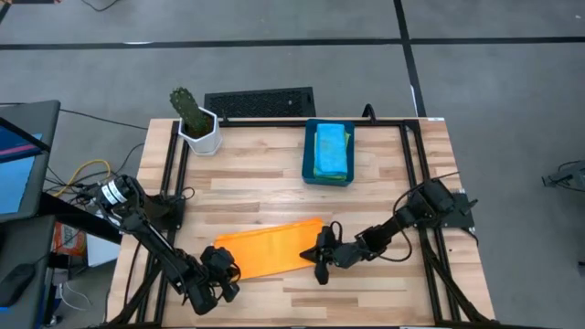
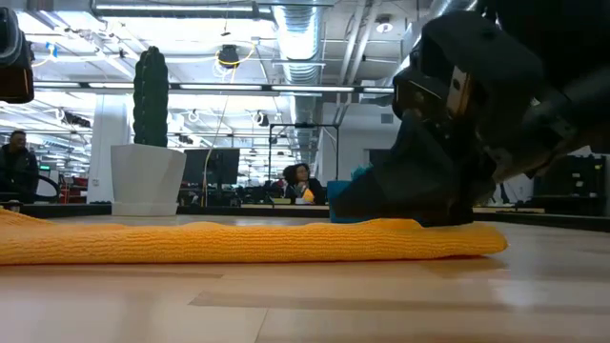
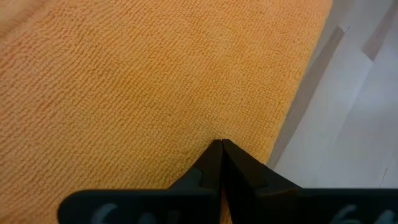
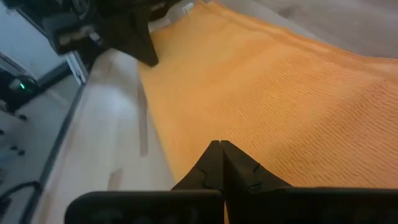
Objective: Fold microfiber towels
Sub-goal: Fold the orange towel
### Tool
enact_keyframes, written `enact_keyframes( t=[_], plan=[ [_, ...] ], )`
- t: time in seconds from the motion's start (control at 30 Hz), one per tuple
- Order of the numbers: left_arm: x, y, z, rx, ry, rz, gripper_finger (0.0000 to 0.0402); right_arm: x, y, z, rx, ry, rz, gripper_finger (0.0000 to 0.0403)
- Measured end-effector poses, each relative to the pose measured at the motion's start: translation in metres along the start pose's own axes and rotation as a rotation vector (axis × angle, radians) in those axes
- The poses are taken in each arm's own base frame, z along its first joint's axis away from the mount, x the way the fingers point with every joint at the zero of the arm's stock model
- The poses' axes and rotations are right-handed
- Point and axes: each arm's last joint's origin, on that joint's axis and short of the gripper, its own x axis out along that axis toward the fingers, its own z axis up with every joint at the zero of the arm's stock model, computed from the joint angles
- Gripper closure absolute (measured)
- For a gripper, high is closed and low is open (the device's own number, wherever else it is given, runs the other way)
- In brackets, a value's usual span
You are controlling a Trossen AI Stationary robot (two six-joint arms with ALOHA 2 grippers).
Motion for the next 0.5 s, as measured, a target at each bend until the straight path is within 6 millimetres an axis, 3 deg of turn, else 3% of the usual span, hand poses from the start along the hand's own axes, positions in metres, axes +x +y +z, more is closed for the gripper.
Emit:
enact_keyframes(
  t=[0.27, 0.4, 0.5],
  plan=[
    [0.007, -0.001, 0.012, 0.013, 0.039, 0.024, 0.0401, 0.0, -0.004, 0.002, -0.046, 0.021, -0.015, 0.0386],
    [0.012, -0.001, 0.021, 0.046, 0.071, 0.034, 0.0401, -0.012, -0.002, 0.013, -0.152, 0.04, -0.029, 0.0382],
    [0.014, -0.001, 0.026, 0.093, 0.085, 0.036, 0.0401, -0.025, 0.012, 0.04, -0.236, -0.035, -0.009, 0.0378]
  ],
)
